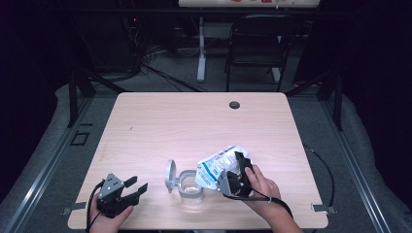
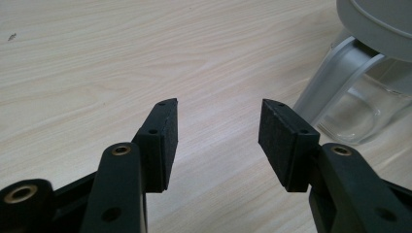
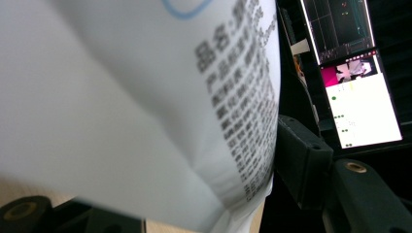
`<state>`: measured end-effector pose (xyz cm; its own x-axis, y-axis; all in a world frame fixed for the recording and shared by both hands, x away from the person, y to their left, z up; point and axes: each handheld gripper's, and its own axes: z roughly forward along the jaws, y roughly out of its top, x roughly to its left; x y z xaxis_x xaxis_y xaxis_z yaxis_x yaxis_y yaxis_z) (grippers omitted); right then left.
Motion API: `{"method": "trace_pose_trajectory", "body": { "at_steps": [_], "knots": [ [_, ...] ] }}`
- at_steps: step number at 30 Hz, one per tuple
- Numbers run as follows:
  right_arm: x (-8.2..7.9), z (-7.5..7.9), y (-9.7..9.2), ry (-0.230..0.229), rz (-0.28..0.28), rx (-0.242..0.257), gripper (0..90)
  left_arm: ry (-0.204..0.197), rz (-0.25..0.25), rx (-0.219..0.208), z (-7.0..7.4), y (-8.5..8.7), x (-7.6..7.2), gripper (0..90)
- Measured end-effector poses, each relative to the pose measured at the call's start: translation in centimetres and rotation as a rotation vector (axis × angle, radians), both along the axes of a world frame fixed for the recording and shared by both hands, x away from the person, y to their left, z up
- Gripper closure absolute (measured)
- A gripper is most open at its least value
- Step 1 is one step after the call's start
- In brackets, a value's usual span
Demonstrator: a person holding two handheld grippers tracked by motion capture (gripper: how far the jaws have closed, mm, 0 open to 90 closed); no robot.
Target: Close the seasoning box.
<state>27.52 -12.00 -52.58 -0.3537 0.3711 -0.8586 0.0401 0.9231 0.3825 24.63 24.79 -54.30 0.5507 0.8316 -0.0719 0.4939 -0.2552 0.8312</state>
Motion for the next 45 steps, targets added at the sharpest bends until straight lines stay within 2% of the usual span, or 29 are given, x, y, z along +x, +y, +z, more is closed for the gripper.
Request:
{"method": "trace_pose_trajectory", "body": {
  "at_steps": [3, 11, 13, 18, 21, 27, 31, 33, 38, 39, 42, 45],
  "knots": [
    [-0.08, 0.04, 0.06, -0.008, -0.001, -0.023, 45.2, 0.001, 0.0, 0.0, -0.02, -0.02, 0.0, 49.9],
    [-0.06, 0.01, 0.04, -0.024, -0.007, -0.036, 45.3, 0.002, 0.0, 0.0, -0.03, -0.02, 0.0, 50.0],
    [0.01, -0.13, 0.04, -0.029, -0.001, -0.026, 45.3, 0.002, -0.002, 0.0, -0.04, -0.03, 0.01, 49.9],
    [-0.06, -0.18, 0.16, -0.038, -0.007, -0.053, 45.3, 0.002, -0.002, 0.0, -0.09, -0.05, 0.02, 49.9],
    [0.0, -0.39, 0.26, -0.05, 0.001, -0.04, 45.4, 0.003, -0.001, 0.0, -0.1, -0.06, 0.02, 49.9],
    [-0.04, -0.43, 0.49, -0.055, -0.002, -0.072, 45.5, 0.002, -0.001, 0.002, -0.06, 0.01, 0.02, 49.9],
    [0.02, -0.51, 0.57, -0.067, 0.004, -0.068, 45.5, 0.002, 0.0, 0.001, -0.02, 0.03, 0.01, 49.9],
    [-0.02, -0.41, 0.64, -0.066, -0.001, -0.092, 45.5, 0.002, 0.0, 0.0, -0.02, 0.02, 0.0, 49.9],
    [0.06, -0.56, 0.68, -0.095, 0.02, -0.109, 45.5, 0.001, 0.0, 0.001, -0.02, 0.02, 0.0, 49.9],
    [0.0, -0.46, 0.71, -0.096, 0.012, -0.127, 45.6, 0.001, -0.001, 0.001, -0.02, 0.01, 0.0, 49.9],
    [0.09, -0.47, 0.7, -0.105, 0.014, -0.126, 45.8, 0.002, -0.001, 0.0, -0.03, -0.02, 0.0, 50.0],
    [0.07, -0.35, 0.71, -0.116, 0.011, -0.149, 45.8, 0.0, -0.001, 0.0, -0.01, -0.03, -0.01, 50.0]
  ]
}}
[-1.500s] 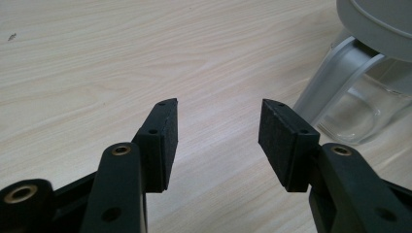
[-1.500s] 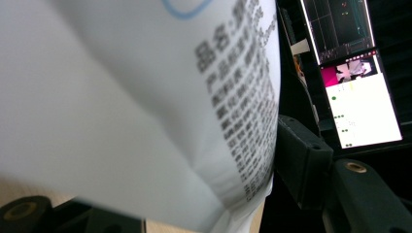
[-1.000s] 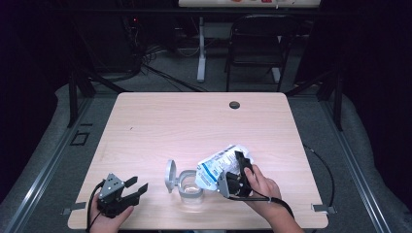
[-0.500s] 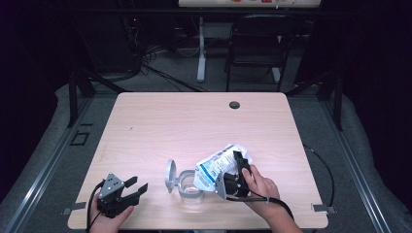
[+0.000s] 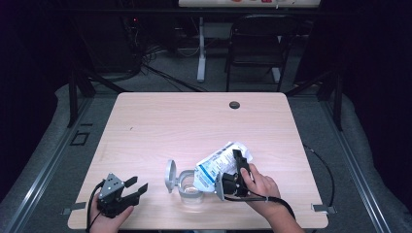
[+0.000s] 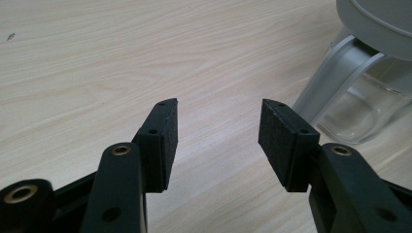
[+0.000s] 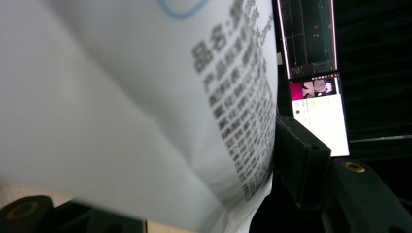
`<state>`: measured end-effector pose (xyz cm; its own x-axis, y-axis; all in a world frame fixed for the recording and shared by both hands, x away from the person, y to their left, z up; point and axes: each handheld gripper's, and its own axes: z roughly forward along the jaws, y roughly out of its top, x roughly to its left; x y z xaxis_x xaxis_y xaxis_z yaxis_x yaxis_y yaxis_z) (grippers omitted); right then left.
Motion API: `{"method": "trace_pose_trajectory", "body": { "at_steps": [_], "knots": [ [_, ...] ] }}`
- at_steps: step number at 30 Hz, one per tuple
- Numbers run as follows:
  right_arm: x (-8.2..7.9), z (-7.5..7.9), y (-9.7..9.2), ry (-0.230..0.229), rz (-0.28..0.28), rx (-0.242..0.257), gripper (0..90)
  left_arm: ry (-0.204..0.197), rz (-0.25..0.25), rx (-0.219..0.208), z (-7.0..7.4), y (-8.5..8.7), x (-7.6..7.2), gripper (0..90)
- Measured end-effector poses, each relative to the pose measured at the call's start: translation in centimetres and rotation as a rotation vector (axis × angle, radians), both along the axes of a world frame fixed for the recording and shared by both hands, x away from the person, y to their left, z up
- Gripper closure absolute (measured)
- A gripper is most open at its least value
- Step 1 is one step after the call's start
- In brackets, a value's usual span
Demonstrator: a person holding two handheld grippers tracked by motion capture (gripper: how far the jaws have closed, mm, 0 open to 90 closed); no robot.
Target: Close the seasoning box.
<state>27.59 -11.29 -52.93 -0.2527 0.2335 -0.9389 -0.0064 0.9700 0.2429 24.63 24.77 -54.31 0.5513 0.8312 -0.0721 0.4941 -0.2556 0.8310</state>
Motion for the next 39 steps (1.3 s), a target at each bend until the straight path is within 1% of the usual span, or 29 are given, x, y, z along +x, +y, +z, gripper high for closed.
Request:
{"method": "trace_pose_trajectory", "body": {
  "at_steps": [1, 3, 4, 5, 6, 8, 9, 10, 11, 14, 15, 19, 20, 21, 22, 23, 24, 26, 30, 31, 33, 35, 37, 39],
  "knots": [
    [0.01, -0.06, 0.0, -0.003, 0.003, 0.006, 45.9, 0.0, 0.0, 0.0, 0.0, 0.01, 0.0, 50.0],
    [0.01, -0.09, 0.03, -0.014, 0.004, -0.004, 45.9, 0.0, 0.0, 0.001, -0.01, 0.03, 0.01, 49.9],
    [-0.04, -0.03, 0.05, -0.014, 0.001, -0.013, 45.9, 0.002, 0.0, 0.002, -0.02, 0.04, 0.02, 49.9],
    [-0.15, 0.06, 0.11, -0.019, -0.006, -0.033, 46.0, 0.002, 0.0, 0.002, -0.02, 0.05, 0.02, 50.0],
    [-0.06, -0.12, 0.09, -0.022, 0.01, -0.016, 46.1, 0.001, 0.001, 0.001, -0.02, 0.04, 0.02, 49.9],
    [-0.07, -0.16, 0.16, -0.028, 0.014, -0.025, 46.3, -0.001, 0.001, 0.0, 0.01, 0.03, 0.01, 49.9],
    [-0.15, -0.03, 0.22, -0.027, 0.004, -0.047, 46.3, 0.0, 0.001, 0.0, 0.01, 0.03, 0.01, 49.9],
    [-0.19, 0.0, 0.26, -0.03, -0.002, -0.054, 46.4, 0.0, 0.001, 0.0, 0.01, 0.03, 0.01, 49.9],
    [-0.03, -0.19, 0.25, -0.03, 0.016, -0.035, 46.4, 0.0, 0.001, 0.0, 0.0, 0.04, 0.01, 50.0],
    [-0.07, -0.19, 0.35, -0.03, 0.013, -0.042, 46.4, 0.001, 0.0, 0.001, -0.01, 0.05, 0.03, 49.9],
    [-0.01, -0.25, 0.36, -0.037, 0.024, -0.038, 46.4, 0.001, 0.001, 0.0, -0.01, 0.05, 0.03, 49.9],
    [-0.04, -0.22, 0.49, -0.047, 0.029, -0.049, 46.5, -0.001, 0.001, 0.0, 0.03, 0.05, 0.02, 49.9],
    [-0.17, -0.05, 0.57, -0.048, 0.016, -0.073, 46.6, -0.001, 0.001, 0.0, 0.04, 0.05, 0.02, 49.9],
    [-0.05, -0.2, 0.56, -0.051, 0.032, -0.059, 46.6, -0.002, 0.001, 0.0, 0.04, 0.05, 0.01, 49.9],
    [-0.05, -0.18, 0.59, -0.051, 0.034, -0.059, 46.6, -0.001, 0.001, 0.0, 0.04, 0.05, 0.01, 49.9],
    [-0.06, -0.17, 0.62, -0.053, 0.034, -0.062, 46.6, -0.001, 0.001, 0.0, 0.04, 0.04, 0.01, 49.9],
    [-0.14, -0.09, 0.67, -0.058, 0.029, -0.08, 46.6, -0.001, 0.0, 0.0, 0.03, 0.03, 0.01, 49.9],
    [-0.11, -0.12, 0.71, -0.062, 0.039, -0.074, 46.6, -0.001, 0.0, 0.001, 0.03, 0.03, 0.01, 49.9],
    [-0.09, -0.08, 0.81, -0.067, 0.042, -0.085, 46.7, -0.001, 0.001, -0.001, 0.03, 0.04, 0.01, 49.9],
    [-0.19, 0.05, 0.87, -0.068, 0.03, -0.106, 46.7, -0.001, 0.001, -0.001, 0.03, 0.05, 0.01, 49.9],
    [-0.08, -0.06, 0.87, -0.067, 0.04, -0.098, 46.7, -0.001, 0.001, -0.001, 0.04, 0.06, 0.01, 49.9],
    [-0.2, 0.05, 0.95, -0.07, 0.022, -0.124, 46.8, 0.0, 0.0, -0.001, 0.04, 0.06, 0.01, 49.9],
    [0.02, -0.17, 0.87, -0.068, 0.048, -0.095, 46.8, -0.001, 0.0, -0.001, 0.04, 0.06, 0.01, 49.9],
    [0.01, -0.14, 0.89, -0.071, 0.046, -0.102, 46.8, -0.001, 0.0, -0.001, 0.03, 0.06, 0.02, 49.9]
  ]
}}
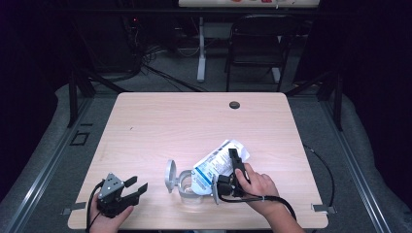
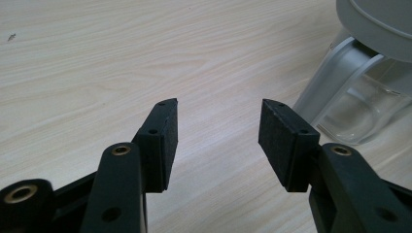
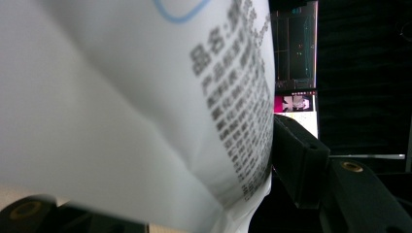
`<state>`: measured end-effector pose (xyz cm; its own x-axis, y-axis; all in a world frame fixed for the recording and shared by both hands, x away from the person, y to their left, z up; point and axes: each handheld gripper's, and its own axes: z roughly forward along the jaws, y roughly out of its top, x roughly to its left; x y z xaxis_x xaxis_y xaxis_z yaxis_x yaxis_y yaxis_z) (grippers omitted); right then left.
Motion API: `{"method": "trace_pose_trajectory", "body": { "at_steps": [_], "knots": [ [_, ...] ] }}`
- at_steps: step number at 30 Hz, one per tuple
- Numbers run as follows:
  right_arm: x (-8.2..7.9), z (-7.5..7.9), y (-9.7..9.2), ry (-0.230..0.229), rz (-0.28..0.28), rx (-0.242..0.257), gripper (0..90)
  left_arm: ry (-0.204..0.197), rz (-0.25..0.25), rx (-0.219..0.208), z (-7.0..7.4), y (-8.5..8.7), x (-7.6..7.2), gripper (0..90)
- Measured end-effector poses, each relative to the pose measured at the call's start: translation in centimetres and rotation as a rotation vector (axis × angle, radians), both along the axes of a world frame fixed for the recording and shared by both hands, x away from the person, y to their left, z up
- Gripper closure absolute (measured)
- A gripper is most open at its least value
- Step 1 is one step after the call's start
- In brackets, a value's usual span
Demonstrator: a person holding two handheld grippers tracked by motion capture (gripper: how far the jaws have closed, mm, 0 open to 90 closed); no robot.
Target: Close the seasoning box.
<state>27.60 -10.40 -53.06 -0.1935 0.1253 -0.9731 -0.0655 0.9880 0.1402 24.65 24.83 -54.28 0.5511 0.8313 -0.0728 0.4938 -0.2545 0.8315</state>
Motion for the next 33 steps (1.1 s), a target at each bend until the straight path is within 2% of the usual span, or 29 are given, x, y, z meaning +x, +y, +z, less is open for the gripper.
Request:
{"method": "trace_pose_trajectory", "body": {
  "at_steps": [11, 13, 28, 31, 33],
  "knots": [
    [0.01, -0.1, 0.02, -0.013, 0.003, -0.015, 47.1, 0.001, 0.0, -0.001, -0.03, -0.01, 0.01, 49.9],
    [-0.07, -0.04, 0.08, -0.013, -0.008, -0.031, 47.1, 0.0, 0.0, -0.001, -0.01, 0.01, 0.01, 49.9],
    [-0.02, -0.33, 0.18, -0.029, 0.001, -0.043, 47.5, -0.002, 0.0, 0.0, 0.03, 0.02, 0.01, 49.9],
    [-0.12, -0.23, 0.25, -0.037, -0.008, -0.065, 47.5, -0.001, 0.0, 0.0, 0.03, 0.02, 0.01, 49.9],
    [-0.05, -0.32, 0.22, -0.039, 0.003, -0.055, 47.5, -0.003, 0.0, 0.0, 0.04, 0.02, 0.01, 49.9]
  ]
}}
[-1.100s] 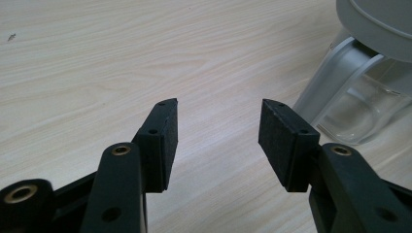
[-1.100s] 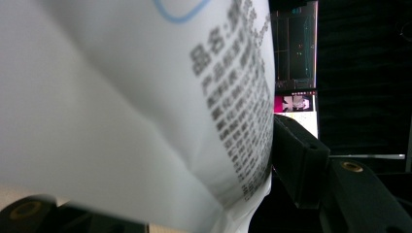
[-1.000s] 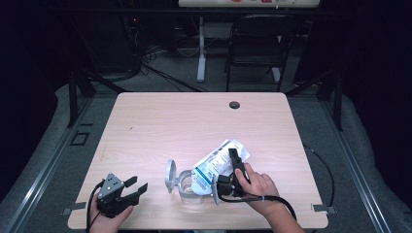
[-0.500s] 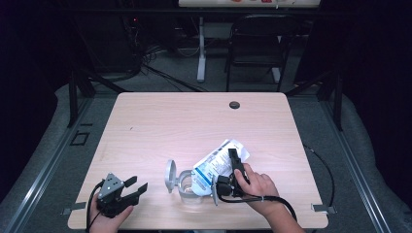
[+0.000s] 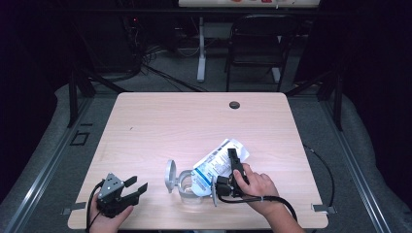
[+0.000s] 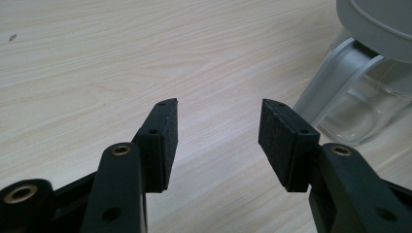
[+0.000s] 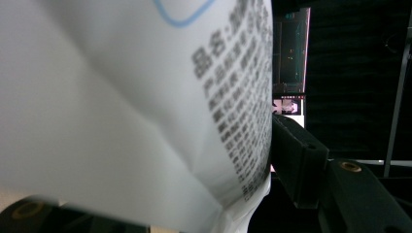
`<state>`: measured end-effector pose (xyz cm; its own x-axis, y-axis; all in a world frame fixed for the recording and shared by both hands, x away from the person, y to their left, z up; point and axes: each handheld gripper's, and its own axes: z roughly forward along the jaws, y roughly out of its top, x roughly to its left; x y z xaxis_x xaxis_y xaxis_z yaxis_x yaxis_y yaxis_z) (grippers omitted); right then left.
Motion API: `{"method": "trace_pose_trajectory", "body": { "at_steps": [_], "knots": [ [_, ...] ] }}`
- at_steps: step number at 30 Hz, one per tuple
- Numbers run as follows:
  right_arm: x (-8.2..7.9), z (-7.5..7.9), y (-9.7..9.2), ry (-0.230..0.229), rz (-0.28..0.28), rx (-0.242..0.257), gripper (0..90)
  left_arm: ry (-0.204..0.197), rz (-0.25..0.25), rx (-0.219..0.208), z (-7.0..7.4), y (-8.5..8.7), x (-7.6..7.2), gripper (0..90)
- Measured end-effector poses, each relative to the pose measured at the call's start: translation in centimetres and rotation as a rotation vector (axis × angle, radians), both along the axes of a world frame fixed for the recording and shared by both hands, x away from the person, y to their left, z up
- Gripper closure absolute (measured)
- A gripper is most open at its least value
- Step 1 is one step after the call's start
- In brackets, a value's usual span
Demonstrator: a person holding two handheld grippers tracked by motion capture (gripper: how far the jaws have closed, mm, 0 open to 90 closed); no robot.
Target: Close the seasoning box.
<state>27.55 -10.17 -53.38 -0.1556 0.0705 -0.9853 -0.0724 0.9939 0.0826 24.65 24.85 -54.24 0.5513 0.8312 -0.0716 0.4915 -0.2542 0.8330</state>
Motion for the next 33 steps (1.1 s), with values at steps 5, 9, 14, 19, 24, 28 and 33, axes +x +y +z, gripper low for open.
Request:
{"method": "trace_pose_trajectory", "body": {
  "at_steps": [5, 9, 14, 19, 24, 28, 33],
  "knots": [
    [-0.08, 0.06, 0.06, -0.003, -0.009, -0.018, 47.6, 0.002, 0.0, 0.001, 0.0, -0.01, -0.01, 49.9],
    [-0.05, 0.03, 0.05, -0.008, -0.002, -0.015, 47.7, 0.001, 0.0, 0.0, 0.0, 0.0, 0.0, 49.9],
    [-0.1, 0.1, 0.08, -0.014, -0.002, -0.025, 47.8, 0.0, 0.0, 0.0, 0.0, 0.01, 0.0, 49.9],
    [-0.1, 0.17, 0.13, -0.02, 0.001, -0.037, 47.8, 0.0, 0.0, 0.0, 0.02, 0.02, 0.0, 49.9],
    [-0.12, 0.26, 0.17, -0.033, 0.007, -0.049, 48.1, 0.0, -0.001, 0.0, 0.01, 0.0, 0.0, 49.9],
    [-0.22, 0.37, 0.23, -0.038, 0.0, -0.067, 48.3, 0.001, -0.001, 0.001, -0.01, -0.03, 0.0, 49.9],
    [-0.17, 0.37, 0.21, -0.037, 0.008, -0.062, 48.9, 0.002, -0.001, 0.001, -0.02, -0.02, 0.01, 49.9]
  ]
}}
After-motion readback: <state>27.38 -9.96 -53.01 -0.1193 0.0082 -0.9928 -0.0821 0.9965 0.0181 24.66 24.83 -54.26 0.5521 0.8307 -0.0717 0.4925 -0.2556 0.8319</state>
